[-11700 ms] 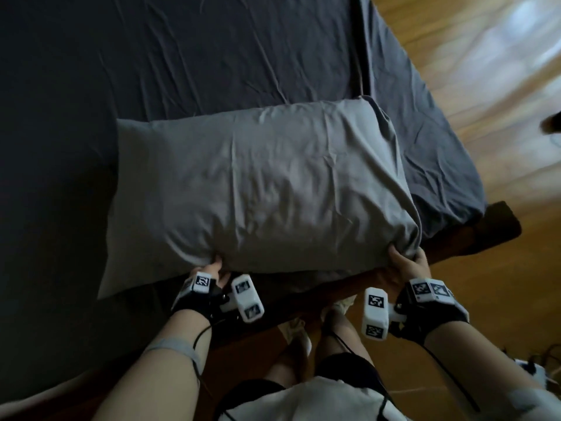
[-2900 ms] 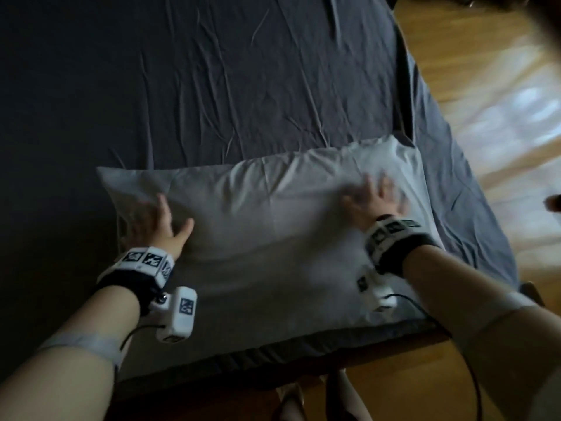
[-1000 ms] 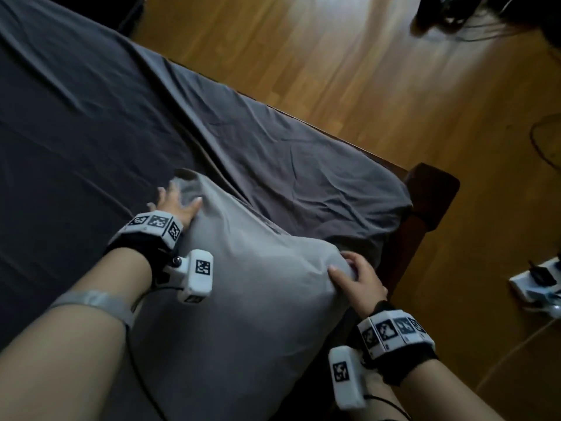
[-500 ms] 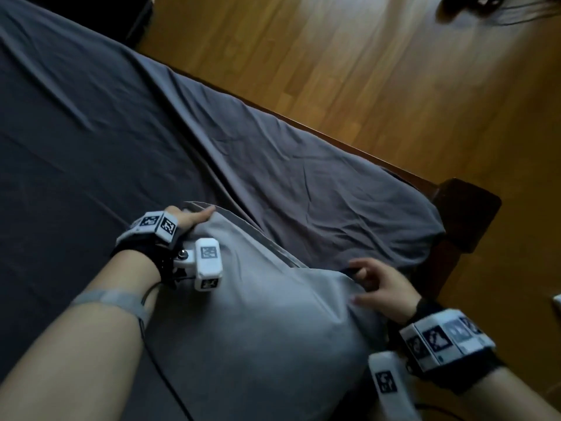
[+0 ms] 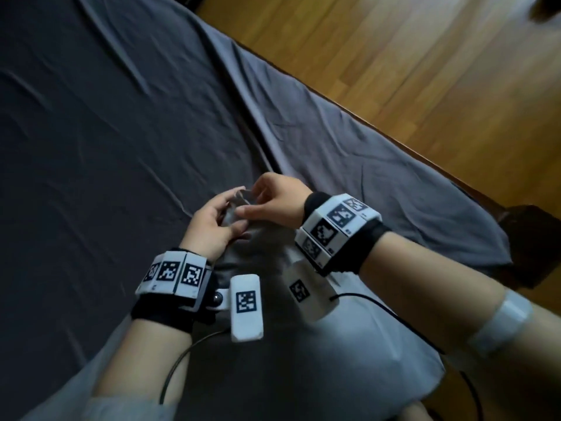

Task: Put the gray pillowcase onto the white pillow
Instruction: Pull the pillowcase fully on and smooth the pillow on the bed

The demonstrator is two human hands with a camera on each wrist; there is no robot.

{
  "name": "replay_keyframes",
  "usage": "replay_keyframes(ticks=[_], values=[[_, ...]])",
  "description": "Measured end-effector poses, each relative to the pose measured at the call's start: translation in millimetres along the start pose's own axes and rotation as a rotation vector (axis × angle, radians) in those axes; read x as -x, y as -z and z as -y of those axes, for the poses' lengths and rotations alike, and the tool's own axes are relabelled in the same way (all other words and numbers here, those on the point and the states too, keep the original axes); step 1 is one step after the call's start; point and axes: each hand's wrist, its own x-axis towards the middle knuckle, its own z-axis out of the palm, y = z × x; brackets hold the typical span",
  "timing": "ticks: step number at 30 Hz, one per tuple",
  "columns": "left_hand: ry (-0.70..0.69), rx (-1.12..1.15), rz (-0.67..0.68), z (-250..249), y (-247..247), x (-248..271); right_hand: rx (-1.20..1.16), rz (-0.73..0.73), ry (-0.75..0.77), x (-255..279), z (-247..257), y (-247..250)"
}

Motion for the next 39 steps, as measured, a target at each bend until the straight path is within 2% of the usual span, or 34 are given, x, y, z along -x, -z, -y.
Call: replay_keyframes(ticks=[6, 10, 13, 17, 18, 20, 23, 25, 27, 29, 31, 32, 35, 36, 39], values=[[-0.007, 0.021, -0.039, 0.8, 3.0, 4.9, 0.138, -0.031, 0.061, -5.9, 4.5, -0.1], [-0.049, -0.066, -0.017, -6.7, 0.1, -6.0, -0.026, -0.28, -0.004, -10.3, -4.6, -1.6], [-0.075, -0.182, 0.004, -11.1, -4.3, -19.3, -0.124, -0.368, 0.003, -8.4, -12.6, -8.7], [-0.054, -0.286, 0.206, -14.6, 0.7, -27.7, -0.239, -0.462, 0.019, -6.1, -16.3, -1.6], [-0.044, -0.33, 0.228, -13.8, 1.7, -29.3, -0.264, -0.456, 0.017, -7.9, -16.0, 1.9], [-0.047, -0.409, 0.142, -8.0, 4.4, -37.9, -0.296, -0.397, 0.007, -11.8, -16.2, 6.6], [0.019, -0.287, -0.01, -0.3, 9.0, -54.6, -0.364, -0.28, -0.032, -6.8, -30.7, 8.8], [0.09, -0.175, -0.073, 3.8, 12.3, -65.0, -0.341, -0.123, -0.099, 9.8, -51.0, 6.0], [0.098, -0.201, -0.095, 6.5, 11.9, -72.1, -0.313, 0.052, -0.15, 31.9, -76.5, -0.1], [0.064, -0.278, -0.084, 7.9, 7.2, -74.4, -0.239, 0.14, -0.185, 51.2, -102.3, -6.9], [0.028, -0.34, -0.118, 8.5, 4.2, -76.9, -0.169, 0.11, -0.226, 63.7, -120.9, -11.3], [0.02, -0.325, -0.145, 8.4, 2.9, -77.5, -0.211, 0.059, -0.235, 68.8, -127.2, -12.5], [0.017, -0.193, -0.218, 6.7, 5.2, -76.3, -0.59, -0.138, -0.211, 83.3, -130.1, -11.2], [0.02, -0.142, -0.245, 7.9, 6.7, -76.2, -0.653, -0.173, -0.196, 87.1, -128.7, -10.0], [0.061, -0.149, -0.303, 11.7, 7.1, -74.5, -0.599, -0.125, -0.193, 97.7, -131.3, -10.8]])
